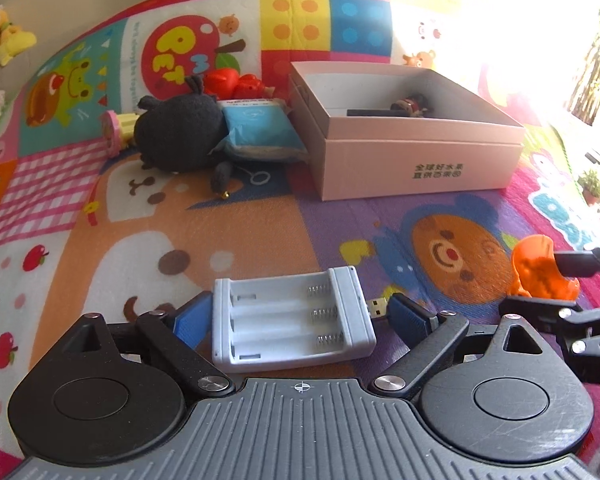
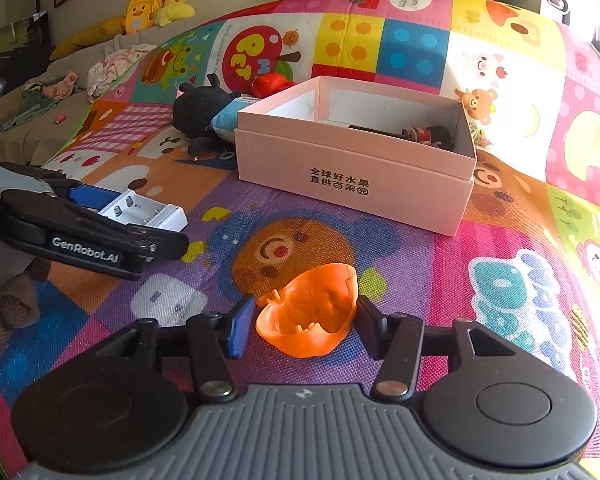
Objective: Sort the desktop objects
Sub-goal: 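Carry the charger and pumpkin cup into the pink box and release them, then reach the right tool toward the red toy keychains by the blue packet, then grasp the red hooded doll keychain with the right tool and lift it, then grasp the blue wet-cotton packet with the left tool while the right holds the doll, then lift the blue packet with the left tool while the right holds the doll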
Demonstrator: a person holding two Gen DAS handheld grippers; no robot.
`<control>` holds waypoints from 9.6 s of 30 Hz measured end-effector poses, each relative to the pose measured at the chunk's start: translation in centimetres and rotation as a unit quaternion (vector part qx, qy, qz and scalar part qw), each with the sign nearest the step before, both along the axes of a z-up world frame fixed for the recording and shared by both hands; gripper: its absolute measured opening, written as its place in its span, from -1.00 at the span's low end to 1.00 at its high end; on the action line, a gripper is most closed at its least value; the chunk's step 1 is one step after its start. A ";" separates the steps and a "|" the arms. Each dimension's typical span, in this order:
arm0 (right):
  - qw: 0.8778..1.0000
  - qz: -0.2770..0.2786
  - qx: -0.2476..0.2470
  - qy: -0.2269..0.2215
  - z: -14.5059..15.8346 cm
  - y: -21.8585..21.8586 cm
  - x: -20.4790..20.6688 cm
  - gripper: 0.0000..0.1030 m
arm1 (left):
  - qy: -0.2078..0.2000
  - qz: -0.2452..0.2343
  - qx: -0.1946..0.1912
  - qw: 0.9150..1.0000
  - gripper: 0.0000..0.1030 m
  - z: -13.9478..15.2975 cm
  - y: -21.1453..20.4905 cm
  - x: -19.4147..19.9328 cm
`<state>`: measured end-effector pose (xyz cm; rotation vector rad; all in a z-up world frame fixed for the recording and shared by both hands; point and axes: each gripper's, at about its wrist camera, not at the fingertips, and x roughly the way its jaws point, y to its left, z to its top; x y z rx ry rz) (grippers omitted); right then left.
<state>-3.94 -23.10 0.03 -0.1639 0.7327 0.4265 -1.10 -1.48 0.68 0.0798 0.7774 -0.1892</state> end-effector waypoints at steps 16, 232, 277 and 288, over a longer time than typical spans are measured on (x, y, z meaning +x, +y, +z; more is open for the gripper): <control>0.986 -0.064 0.068 -0.136 13.0 -8.8 0.9 0.02 | -0.124 -0.097 -0.039 0.987 0.86 8.1 -6.5 4.6; 0.999 0.021 0.014 0.038 2.2 -0.1 2.6 0.34 | -0.038 0.060 -0.072 0.995 0.99 -0.8 2.0 -0.5; 1.000 -0.016 -0.019 0.009 2.4 -0.3 2.9 0.64 | -0.037 0.060 -0.070 0.995 1.00 -1.0 1.8 -0.4; 0.998 -0.047 -0.030 -0.019 1.3 2.2 4.9 0.69 | -0.037 0.060 -0.069 0.995 1.00 -1.1 1.8 -0.4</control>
